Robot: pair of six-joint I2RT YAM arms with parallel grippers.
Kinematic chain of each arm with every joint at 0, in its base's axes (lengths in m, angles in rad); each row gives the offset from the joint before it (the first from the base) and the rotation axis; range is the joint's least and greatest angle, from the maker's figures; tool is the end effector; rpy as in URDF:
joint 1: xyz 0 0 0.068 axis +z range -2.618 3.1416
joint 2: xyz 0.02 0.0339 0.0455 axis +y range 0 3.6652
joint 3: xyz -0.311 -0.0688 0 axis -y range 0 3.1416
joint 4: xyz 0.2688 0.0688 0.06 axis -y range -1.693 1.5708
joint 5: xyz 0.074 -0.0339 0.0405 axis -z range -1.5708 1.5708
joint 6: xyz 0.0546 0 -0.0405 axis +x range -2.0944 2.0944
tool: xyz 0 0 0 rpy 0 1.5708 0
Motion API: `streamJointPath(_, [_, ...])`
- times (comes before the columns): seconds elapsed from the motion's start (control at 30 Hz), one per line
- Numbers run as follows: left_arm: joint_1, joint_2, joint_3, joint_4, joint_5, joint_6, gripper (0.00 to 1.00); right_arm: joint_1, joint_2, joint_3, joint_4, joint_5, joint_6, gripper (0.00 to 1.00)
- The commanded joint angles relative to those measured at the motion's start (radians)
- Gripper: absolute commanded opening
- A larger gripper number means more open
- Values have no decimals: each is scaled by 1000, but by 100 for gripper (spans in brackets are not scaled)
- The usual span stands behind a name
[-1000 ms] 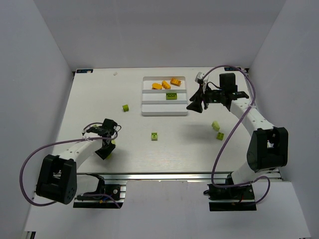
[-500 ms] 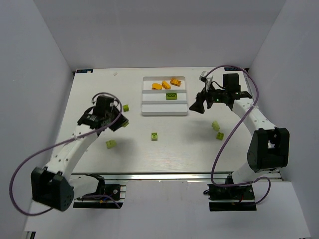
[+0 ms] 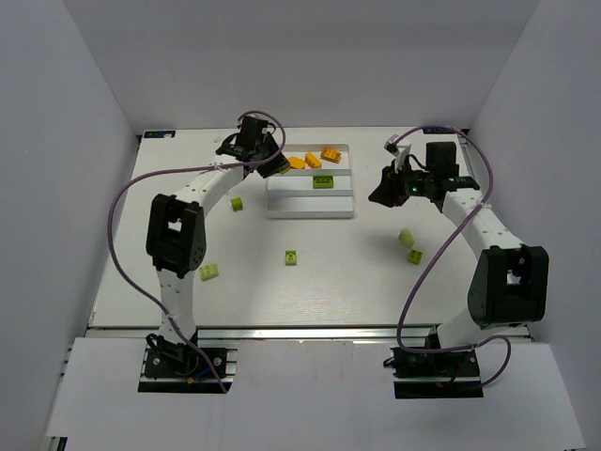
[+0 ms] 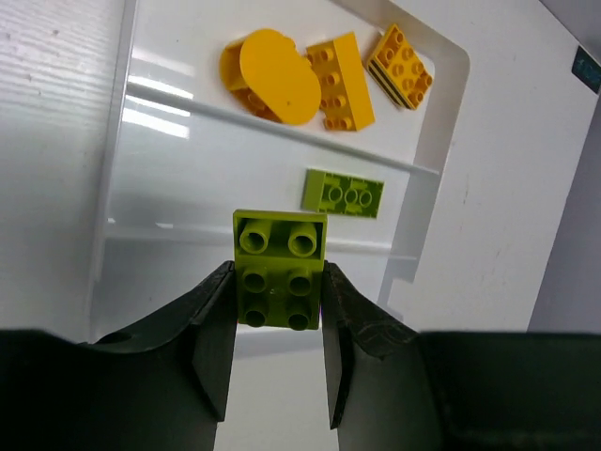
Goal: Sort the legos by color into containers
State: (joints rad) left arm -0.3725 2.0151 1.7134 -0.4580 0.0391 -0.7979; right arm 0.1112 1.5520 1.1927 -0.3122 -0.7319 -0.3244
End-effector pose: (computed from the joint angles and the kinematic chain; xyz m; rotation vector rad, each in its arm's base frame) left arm 0.4848 -0.1917 0.2832 -0.4902 2.3658 -0.6124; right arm 0.3702 0.0781 0.3148 -0.8293 1.9578 0.6893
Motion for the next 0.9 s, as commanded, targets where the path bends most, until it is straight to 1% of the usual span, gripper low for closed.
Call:
streamJointPath(0.0, [-9, 84, 131, 47, -16, -1, 0, -8, -52, -30, 10, 8, -4, 30])
streamJointPath(0.03, [-9, 115, 167, 35, -16, -7, 1, -7, -55, -33, 9, 8, -8, 31])
streamJointPath(0.1, [-9, 199, 244, -11, -18, -4, 4, -8, -55, -39, 9, 11, -18, 38])
streamJointPath(0.13, [-9, 223, 311, -42, -19, -4, 6, -7, -56, -39, 9, 11, -22, 42])
streamJointPath(0.17, [-9, 243, 339, -53, -15, -3, 10, -8, -55, -41, 7, 12, -22, 44])
streamJointPath(0.2, [-19, 263, 365, -63, -13, -1, 17, -10, -52, -41, 7, 14, -25, 46])
streamJointPath(0.23, [-19, 290, 399, -80, -15, 0, 21, -8, -50, -42, 7, 14, -27, 49])
streamJointPath(0.27, [-19, 297, 406, -87, -10, 3, 25, -11, -52, -42, 1, 17, -27, 50])
streamJointPath(0.3, [-19, 304, 411, -91, -8, 2, 29, -8, -50, -42, -2, 22, -30, 51])
streamJointPath(0.37, [-19, 303, 399, -97, -4, 5, 34, -8, -52, -45, -2, 29, -34, 52])
streamJointPath(0.57, [-19, 258, 301, -77, 11, 8, 48, -13, -49, -48, -7, 45, -39, 53])
streamJointPath(0.6, [-19, 255, 296, -77, 18, 11, 51, -13, -46, -48, -7, 46, -39, 54])
streamJointPath(0.63, [-19, 254, 292, -80, 18, 12, 56, -13, -44, -47, -10, 46, -39, 55])
streamJointPath(0.7, [-19, 252, 298, -94, 22, 20, 58, -13, -37, -41, -17, 49, -42, 57])
streamJointPath(0.87, [-19, 238, 322, -111, 24, 34, 66, -15, -27, -25, -36, 52, -62, 62])
